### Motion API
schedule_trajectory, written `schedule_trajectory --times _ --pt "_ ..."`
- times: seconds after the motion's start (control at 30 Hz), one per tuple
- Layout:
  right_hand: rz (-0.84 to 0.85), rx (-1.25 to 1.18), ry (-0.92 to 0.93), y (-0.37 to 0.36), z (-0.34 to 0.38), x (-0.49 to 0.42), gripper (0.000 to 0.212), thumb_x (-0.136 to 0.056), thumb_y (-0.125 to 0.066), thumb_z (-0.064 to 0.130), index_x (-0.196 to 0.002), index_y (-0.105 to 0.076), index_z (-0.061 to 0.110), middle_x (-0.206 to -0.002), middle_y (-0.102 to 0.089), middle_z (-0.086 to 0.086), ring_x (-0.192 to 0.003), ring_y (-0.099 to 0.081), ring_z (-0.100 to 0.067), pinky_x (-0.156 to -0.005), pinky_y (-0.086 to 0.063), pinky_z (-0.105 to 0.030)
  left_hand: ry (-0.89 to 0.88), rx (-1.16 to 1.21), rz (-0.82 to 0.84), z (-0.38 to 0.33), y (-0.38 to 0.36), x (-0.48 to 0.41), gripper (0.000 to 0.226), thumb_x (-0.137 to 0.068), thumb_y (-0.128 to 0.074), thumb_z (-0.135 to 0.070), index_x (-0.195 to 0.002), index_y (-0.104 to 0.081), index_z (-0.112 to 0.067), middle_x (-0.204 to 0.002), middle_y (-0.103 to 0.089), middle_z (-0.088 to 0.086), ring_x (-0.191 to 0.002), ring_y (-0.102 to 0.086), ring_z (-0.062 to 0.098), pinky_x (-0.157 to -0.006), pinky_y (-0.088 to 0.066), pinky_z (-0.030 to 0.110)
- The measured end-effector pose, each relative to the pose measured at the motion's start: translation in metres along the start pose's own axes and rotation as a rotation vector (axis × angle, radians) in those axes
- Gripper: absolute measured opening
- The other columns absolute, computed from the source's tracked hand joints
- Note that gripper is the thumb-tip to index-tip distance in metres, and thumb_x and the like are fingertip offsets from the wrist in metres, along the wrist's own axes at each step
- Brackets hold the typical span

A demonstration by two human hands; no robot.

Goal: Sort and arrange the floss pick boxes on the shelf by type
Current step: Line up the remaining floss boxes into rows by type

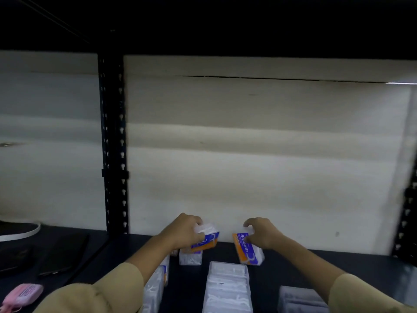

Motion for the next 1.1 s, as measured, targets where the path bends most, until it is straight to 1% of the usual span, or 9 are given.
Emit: schedule_trajectory --times 0.07,0.13,0.3,0.43,0.53,0.77,0.9,1.0,1.1 --pt "0.019 0.039 -0.004 0.006 -0.007 0.004 0.053 -0.083 -0.067 0.027 -0.13 -0.047 0.014 -0.134 -0.052 -0.007 -0.117 -0.053 -0.019 -0.088 -0.048 -0.027 0.011 0.093 0.021 -0.006 -0.002 -0.005 0.045 -0.084 -0.064 -0.029 -0.125 -0.056 -0.013 -0.122 -0.06 0.01 -0.097 -0.061 0.015 -0.085 -0.055 0.028" --pt "0.047 0.074 -0.019 0.009 -0.014 0.007 0.052 -0.081 -0.068 0.027 -0.126 -0.048 0.013 -0.131 -0.054 -0.008 -0.114 -0.055 -0.02 -0.087 -0.049 -0.028 0.011 0.125 0.054 -0.014 -0.007 -0.009 0.043 -0.086 -0.063 -0.027 -0.126 -0.056 -0.012 -0.123 -0.061 0.01 -0.095 -0.059 0.013 -0.085 -0.053 0.026" --pt "0.093 0.131 -0.028 0.009 -0.025 0.011 0.049 -0.079 -0.071 0.028 -0.122 -0.051 0.013 -0.127 -0.055 -0.006 -0.112 -0.055 -0.018 -0.084 -0.048 -0.026 0.003 0.111 0.151 -0.03 -0.031 -0.016 0.046 -0.089 -0.061 -0.025 -0.132 -0.053 -0.011 -0.133 -0.056 0.01 -0.118 -0.054 0.018 -0.095 -0.041 0.023" --pt "0.118 0.172 -0.007 0.005 -0.028 0.014 0.051 -0.078 -0.071 0.026 -0.123 -0.052 0.012 -0.128 -0.054 -0.007 -0.114 -0.053 -0.02 -0.081 -0.044 -0.025 0.005 0.115 0.211 -0.037 -0.053 -0.019 0.047 -0.089 -0.06 -0.025 -0.133 -0.052 -0.011 -0.135 -0.053 0.011 -0.121 -0.052 0.019 -0.099 -0.04 0.024" --pt "0.124 0.181 -0.003 0.002 -0.032 0.015 0.052 -0.078 -0.072 0.026 -0.124 -0.051 0.012 -0.129 -0.054 -0.008 -0.115 -0.053 -0.021 -0.085 -0.046 -0.027 0.013 0.116 0.218 -0.038 -0.062 -0.022 0.047 -0.089 -0.06 -0.026 -0.133 -0.051 -0.013 -0.137 -0.051 0.011 -0.123 -0.051 0.019 -0.101 -0.041 0.026" --pt "0.147 0.148 -0.009 0.0 -0.044 0.021 0.052 -0.08 -0.07 0.027 -0.126 -0.051 0.011 -0.13 -0.055 -0.008 -0.114 -0.056 -0.02 -0.09 -0.049 -0.028 -0.02 0.026 0.256 -0.046 -0.068 -0.024 0.053 -0.088 -0.061 -0.028 -0.137 -0.045 -0.015 -0.137 -0.049 0.01 -0.12 -0.052 0.02 -0.1 -0.044 0.028" --pt "0.155 0.126 -0.021 0.001 -0.054 0.025 0.05 -0.081 -0.068 0.029 -0.125 -0.054 0.011 -0.129 -0.057 -0.007 -0.11 -0.059 -0.019 -0.084 -0.047 -0.024 -0.061 -0.042 0.27 -0.05 -0.066 -0.022 0.048 -0.084 -0.067 -0.025 -0.129 -0.054 -0.015 -0.13 -0.056 0.008 -0.113 -0.057 0.019 -0.097 -0.047 0.03" --pt "0.164 0.11 -0.024 0.001 -0.058 0.027 0.05 -0.082 -0.067 0.029 -0.127 -0.053 0.011 -0.129 -0.058 -0.007 -0.109 -0.06 -0.018 -0.082 -0.046 -0.022 -0.101 -0.078 0.284 -0.05 -0.058 -0.017 0.04 -0.082 -0.067 -0.02 -0.121 -0.06 -0.015 -0.123 -0.062 0.006 -0.108 -0.059 0.018 -0.092 -0.047 0.027" --pt "0.18 0.101 -0.015 -0.001 -0.055 0.027 0.05 -0.082 -0.067 0.027 -0.128 -0.053 0.011 -0.128 -0.059 -0.008 -0.109 -0.06 -0.018 -0.085 -0.048 -0.024 -0.105 -0.039 0.233 -0.042 -0.037 -0.015 0.039 -0.081 -0.067 -0.018 -0.119 -0.062 -0.015 -0.119 -0.065 0.004 -0.103 -0.06 0.015 -0.087 -0.045 0.022"
Point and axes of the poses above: each hand's wrist, its own x-axis away from the middle knuckle, its own y-axis out of the back of the hand, z = x × y, the point moved 9 cm from there along -x, towards the middle knuckle
